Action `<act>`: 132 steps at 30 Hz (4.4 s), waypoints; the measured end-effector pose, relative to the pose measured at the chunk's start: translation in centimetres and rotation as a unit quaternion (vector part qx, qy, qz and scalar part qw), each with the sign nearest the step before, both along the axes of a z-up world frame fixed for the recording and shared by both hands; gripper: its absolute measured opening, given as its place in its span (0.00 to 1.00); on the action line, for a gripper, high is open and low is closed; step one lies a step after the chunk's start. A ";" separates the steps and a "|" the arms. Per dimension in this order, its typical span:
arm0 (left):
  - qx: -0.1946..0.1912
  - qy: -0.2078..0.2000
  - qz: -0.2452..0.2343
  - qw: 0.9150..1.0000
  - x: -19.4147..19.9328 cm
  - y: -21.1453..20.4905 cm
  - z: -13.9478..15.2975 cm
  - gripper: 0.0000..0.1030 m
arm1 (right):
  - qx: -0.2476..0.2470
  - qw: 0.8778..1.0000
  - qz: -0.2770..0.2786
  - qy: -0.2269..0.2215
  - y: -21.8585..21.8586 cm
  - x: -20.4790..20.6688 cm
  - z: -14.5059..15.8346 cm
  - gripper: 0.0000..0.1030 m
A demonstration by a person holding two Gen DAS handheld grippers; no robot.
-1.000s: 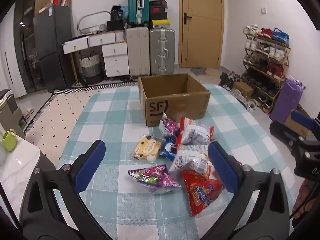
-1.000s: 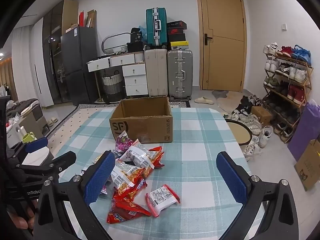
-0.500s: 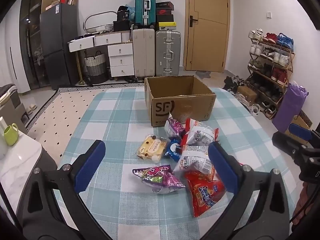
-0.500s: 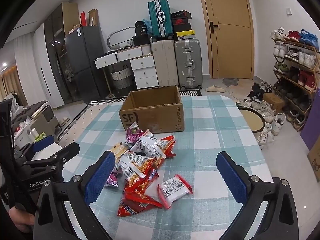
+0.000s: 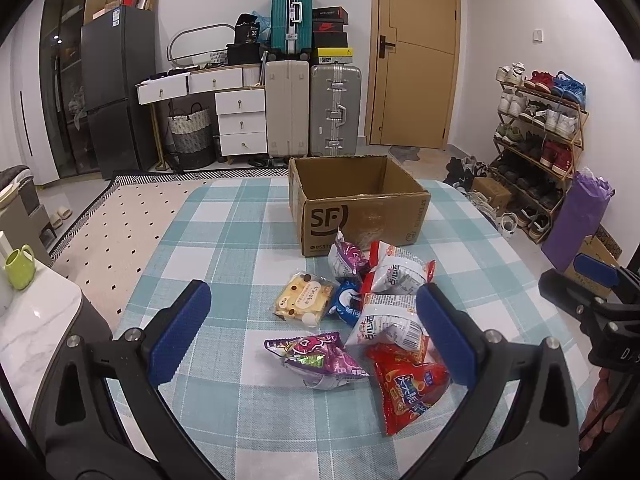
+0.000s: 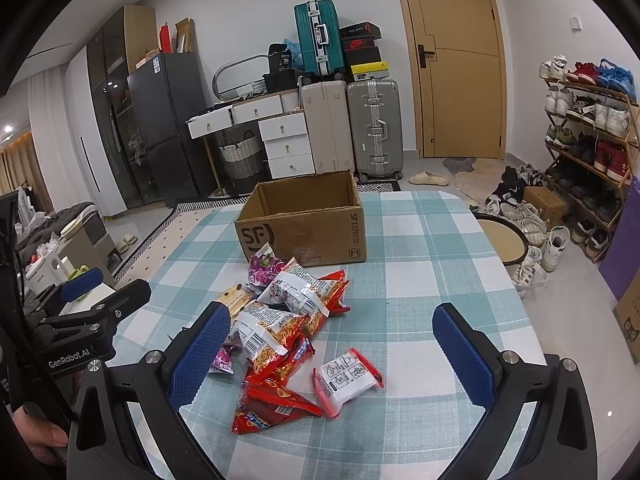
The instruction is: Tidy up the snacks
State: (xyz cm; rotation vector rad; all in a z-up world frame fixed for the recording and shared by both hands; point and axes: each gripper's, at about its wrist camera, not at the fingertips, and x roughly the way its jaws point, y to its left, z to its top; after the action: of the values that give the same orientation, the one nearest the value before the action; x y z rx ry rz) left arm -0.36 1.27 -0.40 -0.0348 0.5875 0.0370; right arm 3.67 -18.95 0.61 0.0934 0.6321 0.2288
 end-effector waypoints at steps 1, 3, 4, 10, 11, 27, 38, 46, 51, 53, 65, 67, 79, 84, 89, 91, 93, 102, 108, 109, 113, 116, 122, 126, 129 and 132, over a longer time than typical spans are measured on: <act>0.000 0.000 0.000 1.000 0.0 0.0 0.0 1.00 | 0.000 1.000 0.000 -0.001 0.0 0.0 0.1 1.00; 0.000 0.000 0.000 1.000 0.0 0.0 0.0 1.00 | 0.001 1.000 0.003 -0.001 0.0 -0.1 0.1 1.00; 0.000 0.000 0.000 1.000 0.0 0.0 0.0 1.00 | 0.002 1.000 0.006 -0.001 0.0 -0.2 0.2 1.00; 0.000 0.000 -0.001 1.000 -0.1 -0.2 0.0 1.00 | 0.002 1.000 0.008 -0.003 0.2 -0.5 0.3 1.00; 0.000 0.000 -0.002 1.000 -0.1 -0.2 0.0 1.00 | 0.002 1.000 0.009 -0.003 0.2 -0.5 0.4 1.00; -0.003 0.004 -0.005 1.000 -0.4 -0.3 -0.2 0.99 | -0.009 1.000 0.014 -0.007 0.7 -0.5 0.4 1.00; -0.001 0.003 -0.004 1.000 -0.6 -0.2 -0.1 1.00 | -0.010 1.000 0.016 -0.010 0.9 -0.5 0.3 1.00; 0.001 0.002 -0.003 1.000 -0.6 -0.1 0.0 1.00 | -0.009 1.000 0.021 -0.013 1.1 -0.8 0.5 1.00; 0.004 0.005 -0.001 1.000 -0.6 0.0 0.0 1.00 | -0.008 1.000 0.023 -0.010 1.1 -0.7 0.2 1.00; 0.002 0.012 0.003 1.000 -0.4 0.5 -0.2 1.00 | -0.004 1.000 0.028 -0.004 1.0 -0.5 -0.4 1.00; -0.030 0.084 0.010 0.996 1.9 4.0 -6.1 0.99 | 0.024 0.994 0.051 0.097 -0.5 2.4 -8.6 1.00; -0.031 0.090 0.007 0.995 2.2 3.9 -6.9 0.99 | 0.024 0.993 0.048 0.105 -0.7 2.9 -9.7 1.00; -0.049 0.115 -0.017 0.992 4.1 4.5 -9.8 0.99 | 0.008 0.986 0.062 0.158 -0.6 6.3 -13.9 0.98; -0.059 0.126 -0.018 0.990 4.8 5.3 -11.1 0.99 | -0.015 0.982 0.071 0.174 -0.1 7.4 -15.1 0.91; -0.078 0.136 -0.020 0.987 5.3 6.1 -11.9 0.99 | -0.037 0.981 0.079 0.171 0.8 7.9 -15.4 0.91; -0.086 0.139 -0.025 0.986 5.3 6.2 -12.1 0.99 | -0.049 0.981 0.084 0.168 1.2 7.7 -15.4 0.91; -0.087 0.141 -0.029 0.986 5.4 6.1 -12.2 0.99 | -0.063 0.981 0.085 0.162 1.5 7.7 -15.6 0.89; -0.095 0.144 -0.045 0.984 5.1 5.4 -12.1 0.99 | -0.100 0.980 0.097 0.143 1.8 6.9 -15.4 0.61; -0.095 0.137 -0.045 0.985 4.4 5.1 -11.4 0.99 | -0.072 0.982 0.101 0.141 1.0 6.4 -15.1 0.54; -0.094 0.137 -0.045 0.985 4.2 5.1 -11.2 0.99 | -0.065 0.983 0.100 0.142 0.8 6.3 -15.0 0.53; -0.097 0.139 -0.045 0.985 3.5 5.3 -11.1 0.99 | -0.034 0.986 0.094 0.135 -0.1 5.5 -14.1 0.53; -0.108 0.142 -0.045 0.983 3.0 5.5 -11.0 0.99 | -0.012 0.988 0.093 0.127 -0.7 4.6 -13.3 0.53; -0.120 0.147 -0.046 0.981 2.4 5.2 -10.9 0.99 | 0.012 0.990 0.094 0.106 -1.4 2.7 -11.6 0.53; -0.109 0.145 -0.045 0.982 3.1 4.7 -10.9 0.99 | 0.020 0.990 0.098 0.095 -1.6 1.2 -10.8 0.53; -0.113 0.152 -0.044 0.981 4.2 4.4 -11.3 0.99 | 0.019 0.991 0.102 0.085 -1.7 0.2 -10.3 0.53; -0.119 0.160 -0.045 0.979 5.2 4.1 -12.0 0.99 | 0.023 0.991 0.103 0.081 -2.0 -0.3 -10.0 0.53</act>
State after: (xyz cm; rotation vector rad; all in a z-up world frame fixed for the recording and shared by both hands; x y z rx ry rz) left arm 4.85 5.41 -12.41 -0.2385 0.9127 -0.1175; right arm 3.33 -20.97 -9.35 0.0917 0.7983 0.4379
